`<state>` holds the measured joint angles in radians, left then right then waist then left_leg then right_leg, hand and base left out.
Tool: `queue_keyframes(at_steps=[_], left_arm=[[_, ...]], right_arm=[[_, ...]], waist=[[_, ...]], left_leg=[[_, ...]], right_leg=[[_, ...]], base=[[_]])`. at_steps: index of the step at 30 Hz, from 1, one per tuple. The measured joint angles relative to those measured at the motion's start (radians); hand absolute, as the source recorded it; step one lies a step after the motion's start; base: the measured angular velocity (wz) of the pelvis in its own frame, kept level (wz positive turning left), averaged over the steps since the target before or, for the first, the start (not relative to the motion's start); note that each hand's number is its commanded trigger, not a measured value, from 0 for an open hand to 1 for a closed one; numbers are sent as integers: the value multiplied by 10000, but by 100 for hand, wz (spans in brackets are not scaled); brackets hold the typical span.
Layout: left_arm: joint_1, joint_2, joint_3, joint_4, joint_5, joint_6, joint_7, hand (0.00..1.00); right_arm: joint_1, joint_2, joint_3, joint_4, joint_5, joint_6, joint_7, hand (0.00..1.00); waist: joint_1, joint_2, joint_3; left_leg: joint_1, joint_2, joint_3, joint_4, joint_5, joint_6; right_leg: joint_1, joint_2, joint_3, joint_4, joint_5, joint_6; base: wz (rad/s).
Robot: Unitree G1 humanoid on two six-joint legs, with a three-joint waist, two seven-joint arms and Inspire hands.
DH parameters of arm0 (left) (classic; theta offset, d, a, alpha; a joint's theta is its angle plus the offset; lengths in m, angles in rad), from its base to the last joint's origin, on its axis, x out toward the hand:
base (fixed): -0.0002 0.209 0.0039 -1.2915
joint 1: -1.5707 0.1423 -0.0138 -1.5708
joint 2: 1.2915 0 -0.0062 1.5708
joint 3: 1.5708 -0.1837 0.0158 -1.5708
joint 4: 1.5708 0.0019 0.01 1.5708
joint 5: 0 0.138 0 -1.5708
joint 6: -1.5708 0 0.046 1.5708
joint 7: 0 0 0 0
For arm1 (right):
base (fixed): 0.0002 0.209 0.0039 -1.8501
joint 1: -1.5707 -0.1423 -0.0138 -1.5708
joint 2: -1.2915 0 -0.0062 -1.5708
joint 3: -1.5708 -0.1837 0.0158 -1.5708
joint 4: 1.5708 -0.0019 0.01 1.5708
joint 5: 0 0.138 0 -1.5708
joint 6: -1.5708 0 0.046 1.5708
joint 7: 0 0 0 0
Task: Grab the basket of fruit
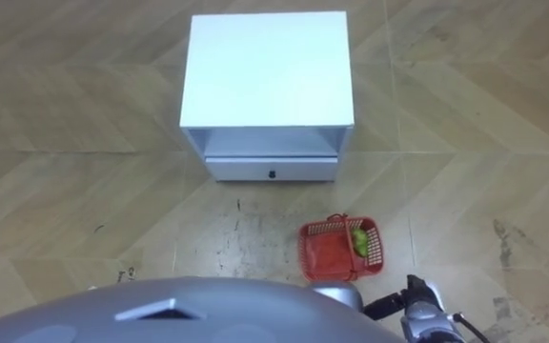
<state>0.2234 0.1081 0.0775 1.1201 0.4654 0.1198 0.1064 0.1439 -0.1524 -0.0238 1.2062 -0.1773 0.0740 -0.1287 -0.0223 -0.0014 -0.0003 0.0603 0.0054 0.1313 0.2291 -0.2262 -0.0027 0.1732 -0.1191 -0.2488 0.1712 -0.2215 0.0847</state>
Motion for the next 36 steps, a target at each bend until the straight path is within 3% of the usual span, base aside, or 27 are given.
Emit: queue_keyframes(at_steps=[6,9,12,14,16,18,19,21,23,25,27,28,29,31,33,35,36], left_arm=[[-64,14,-11,9,-16,-43,-16,0],[-143,10,-29,88,-36,-137,-58,0],[-354,49,12,204,-51,-261,-63,0],[-471,128,45,463,-204,-390,-63,0],[-553,189,283,583,-305,-514,-55,0],[-730,391,417,618,-436,-745,-27,0],[-819,540,418,586,-450,-896,11,0],[-1011,759,395,478,-778,-1034,39,0],[-1214,887,296,626,-1336,-1035,210,0],[-1530,978,231,899,-1783,-1040,366,0],[-1925,1154,17,1197,-2435,-1046,557,0],[-1988,1180,-119,1275,-2682,-1051,638,0],[-2189,1221,-362,1364,-3190,-1055,776,0],[-2250,1292,-915,1438,-3712,-1195,897,0],[-2386,1331,-1462,1779,-3985,-1293,1036,0],[-2585,1328,-2084,2173,-4155,-1299,1099,0],[-2590,1326,-2174,2173,-4182,-1308,1106,0]], right_arm=[[25,-20,-5,4,168,-58,-13,0],[23,-57,-3,-27,416,-71,-109,0],[-32,-58,-164,-342,453,-83,-112,0],[-131,-68,-242,-656,523,-87,-110,0],[-272,-66,-282,-876,522,-85,-117,0],[-434,-52,-392,-1028,597,-83,-138,0],[-432,-71,-416,-1021,888,-68,-188,0],[-967,-82,-383,-1155,1359,-88,-386,0],[-1773,-67,-347,-1282,1910,-254,-537,0],[-2674,-75,-370,-1254,2287,-430,-638,0],[-3559,-59,-360,-1321,2538,-680,-693,0],[-3735,-73,-355,-1326,2609,-747,-708,0],[-3967,-77,-346,-1351,2663,-832,-781,0],[-3933,-73,-341,-1375,2689,-848,-875,0],[-3959,-54,-350,-1417,2707,-853,-1136,0],[-4003,-46,-361,-1596,2869,-931,-1403,0],[-4000,-46,-367,-1595,2874,-985,-1432,0]], waist=[[-6,-25,7],[5,9,19],[7,-18,22],[49,-88,50],[61,-39,12],[-54,-68,97],[-30,-183,96],[326,-447,74],[495,-597,15],[582,-720,-15],[643,-798,34],[654,-765,101],[707,-725,188],[816,-726,283],[864,-763,341],[813,-750,463],[803,-770,474]], left_leg=[[-184,-7,11,121,-34,59],[-365,-26,50,375,-118,202],[-706,-135,323,919,-281,492],[-1058,-200,552,1085,-286,716],[-1676,-169,839,1469,-357,924],[-2451,-118,990,2231,-531,1232],[-2912,-172,1064,2802,-705,1405],[-4196,-181,1146,4123,-1165,1585],[-5412,-159,1170,5243,-1370,1722],[-6754,-148,1172,6575,-1659,1806],[-8496,-149,1201,8477,-2088,1883],[-8854,-138,1200,8979,-2173,1927],[-9442,-114,1202,9871,-2350,1957],[-10136,-184,1194,10900,-2522,1931],[-10825,-279,1236,11712,-2651,1691],[-11611,-386,1356,12607,-2761,1552],[-11759,-393,1442,12783,-2814,1459]], right_leg=[[-266,-70,5,351,-1,1],[-713,-228,0,1158,-17,27],[-1565,-566,113,2245,-16,27],[-2165,-766,442,2724,-4,44],[-2633,-831,610,2841,151,161],[-3368,-1040,648,4570,-154,40],[-3660,-1288,666,6544,-301,-82],[-3700,-1289,914,9400,-289,-116],[-3438,-1200,1055,10170,-248,-91],[-2941,-1189,1075,10112,-293,-20],[-2725,-1239,1119,10172,-748,115],[-2771,-1242,1170,10488,-1466,154],[-2960,-1251,1279,11328,-2496,165],[-3443,-1296,1461,12836,-3107,-145],[-4154,-1413,1719,14338,-3210,-174],[-4881,-1438,2131,15942,-3228,-185],[-5022,-1448,2242,16295,-3227,-186]], base=[[0],[0],[-15],[-29],[-27],[24],[64],[38],[6],[8],[11],[25],[23],[27],[20],[18],[25]])
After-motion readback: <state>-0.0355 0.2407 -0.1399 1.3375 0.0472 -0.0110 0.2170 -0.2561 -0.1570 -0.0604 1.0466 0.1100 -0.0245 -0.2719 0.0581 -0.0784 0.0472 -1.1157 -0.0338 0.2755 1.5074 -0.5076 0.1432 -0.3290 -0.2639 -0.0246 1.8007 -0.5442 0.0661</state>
